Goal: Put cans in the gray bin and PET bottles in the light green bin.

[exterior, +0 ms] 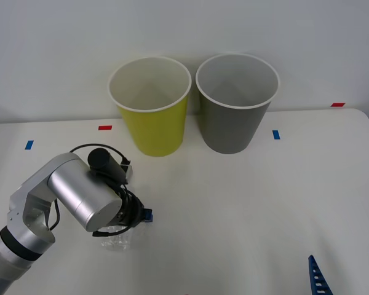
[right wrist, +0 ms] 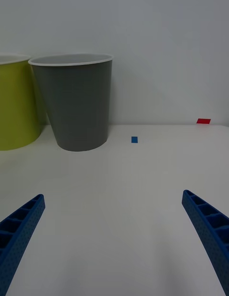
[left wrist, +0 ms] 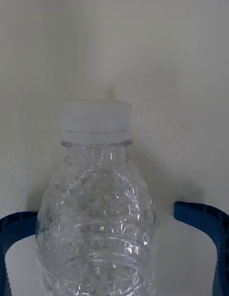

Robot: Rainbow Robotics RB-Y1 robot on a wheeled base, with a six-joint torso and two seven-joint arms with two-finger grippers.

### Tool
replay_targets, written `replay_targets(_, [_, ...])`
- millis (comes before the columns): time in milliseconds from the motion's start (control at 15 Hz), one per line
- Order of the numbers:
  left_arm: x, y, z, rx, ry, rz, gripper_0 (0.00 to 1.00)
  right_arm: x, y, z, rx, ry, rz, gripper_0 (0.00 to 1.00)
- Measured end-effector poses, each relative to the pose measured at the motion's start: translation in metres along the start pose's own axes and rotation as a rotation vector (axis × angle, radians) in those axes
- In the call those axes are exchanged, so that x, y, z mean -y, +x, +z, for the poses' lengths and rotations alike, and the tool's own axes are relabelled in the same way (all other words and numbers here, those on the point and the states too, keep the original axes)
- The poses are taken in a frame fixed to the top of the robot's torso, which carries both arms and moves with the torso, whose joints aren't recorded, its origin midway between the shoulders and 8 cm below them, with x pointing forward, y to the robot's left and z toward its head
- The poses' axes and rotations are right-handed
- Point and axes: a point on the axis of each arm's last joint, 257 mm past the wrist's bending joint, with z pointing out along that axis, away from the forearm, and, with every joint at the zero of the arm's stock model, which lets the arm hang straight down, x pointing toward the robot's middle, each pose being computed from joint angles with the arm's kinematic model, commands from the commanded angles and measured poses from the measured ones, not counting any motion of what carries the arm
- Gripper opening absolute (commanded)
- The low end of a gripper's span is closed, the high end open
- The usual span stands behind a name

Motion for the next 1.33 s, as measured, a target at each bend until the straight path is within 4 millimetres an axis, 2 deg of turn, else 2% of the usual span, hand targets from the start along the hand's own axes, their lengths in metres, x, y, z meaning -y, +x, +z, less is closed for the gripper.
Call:
replay_targets(467, [0.002,-0.002,-0.003,0.012,0.005,0.032,0.00,0.000,0.000,0.000,0.000,0.000,0.000,1.00])
replay_targets(733, [0.001,-0.005,-0.012,0.054,0.001,0.056,0.00,0.000,0.000,0.000,0.000,0.000,0.000,1.00])
replay_targets(1000, [-0.004,-0.012,-0.034,0.186,-0.006,0.095,0.00,0.000,0.000,0.000,0.000,0.000,0.000,1.00])
replay_targets(1200, [-0.006,-0.016,-0.058,0.289,0.020,0.103,0.00,0.000,0.000,0.000,0.000,0.000,0.000,1.00])
replay_targets(1333, [-0.005,-0.019,-0.081,0.360,0.051,0.101,0.00,0.000,0.000,0.000,0.000,0.000,0.000,1.00])
